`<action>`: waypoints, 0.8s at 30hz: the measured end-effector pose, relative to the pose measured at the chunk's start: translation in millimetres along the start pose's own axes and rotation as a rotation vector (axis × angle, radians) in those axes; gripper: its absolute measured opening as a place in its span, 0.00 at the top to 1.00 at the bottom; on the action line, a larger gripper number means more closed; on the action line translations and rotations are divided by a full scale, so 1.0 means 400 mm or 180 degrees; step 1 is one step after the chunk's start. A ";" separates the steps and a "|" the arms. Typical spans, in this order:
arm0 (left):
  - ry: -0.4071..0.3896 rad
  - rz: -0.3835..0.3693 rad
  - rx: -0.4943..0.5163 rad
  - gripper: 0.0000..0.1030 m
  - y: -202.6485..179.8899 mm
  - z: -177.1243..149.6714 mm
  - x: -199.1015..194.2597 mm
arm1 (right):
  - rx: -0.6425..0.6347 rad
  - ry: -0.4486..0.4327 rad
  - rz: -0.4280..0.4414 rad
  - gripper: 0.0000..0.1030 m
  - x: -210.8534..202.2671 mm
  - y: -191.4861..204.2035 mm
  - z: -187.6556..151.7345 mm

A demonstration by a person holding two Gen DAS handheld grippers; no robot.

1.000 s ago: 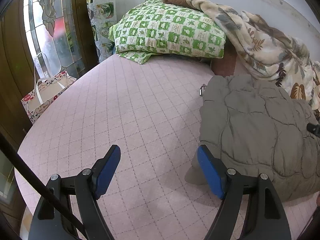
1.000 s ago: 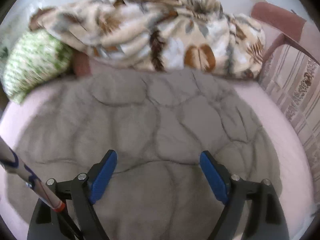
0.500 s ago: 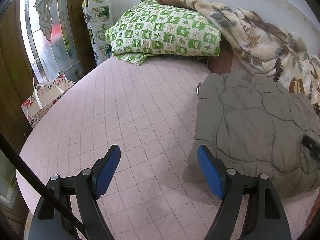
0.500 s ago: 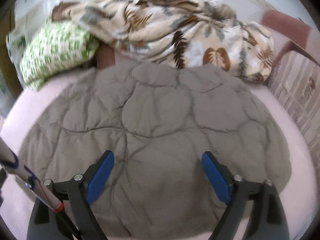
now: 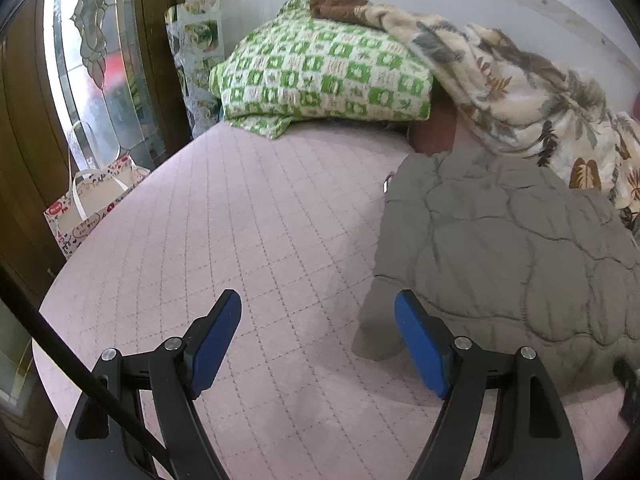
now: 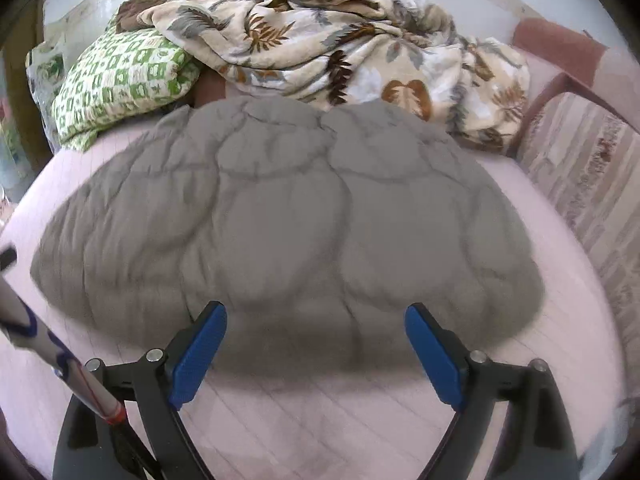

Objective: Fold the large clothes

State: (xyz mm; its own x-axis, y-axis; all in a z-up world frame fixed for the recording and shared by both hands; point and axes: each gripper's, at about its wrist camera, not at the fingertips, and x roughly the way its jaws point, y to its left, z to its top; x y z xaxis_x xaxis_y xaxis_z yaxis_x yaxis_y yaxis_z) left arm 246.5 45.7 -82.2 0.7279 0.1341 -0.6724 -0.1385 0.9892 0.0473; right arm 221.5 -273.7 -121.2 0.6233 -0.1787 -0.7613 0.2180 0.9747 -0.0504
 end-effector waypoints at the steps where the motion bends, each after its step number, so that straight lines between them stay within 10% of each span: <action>1: -0.0058 -0.0011 -0.0009 0.24 -0.003 -0.003 -0.017 | 0.0008 0.0001 -0.0039 0.09 -0.015 -0.015 -0.025; 10: -0.0827 0.0118 -0.0263 0.12 0.014 -0.056 -0.248 | 0.0301 0.0058 -0.0206 0.09 -0.150 -0.143 -0.197; 24: -0.1181 0.0371 -0.0013 0.11 0.042 -0.182 -0.583 | 0.0453 -0.0156 0.0002 0.09 -0.280 -0.150 -0.286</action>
State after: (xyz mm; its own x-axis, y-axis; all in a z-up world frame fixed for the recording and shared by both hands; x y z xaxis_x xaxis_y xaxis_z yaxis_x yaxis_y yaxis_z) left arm 25.4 27.0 21.5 0.9005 0.2585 -0.3497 -0.2368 0.9659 0.1044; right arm 52.5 -296.6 -106.8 0.6585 -0.1880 -0.7287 0.3198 0.9464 0.0448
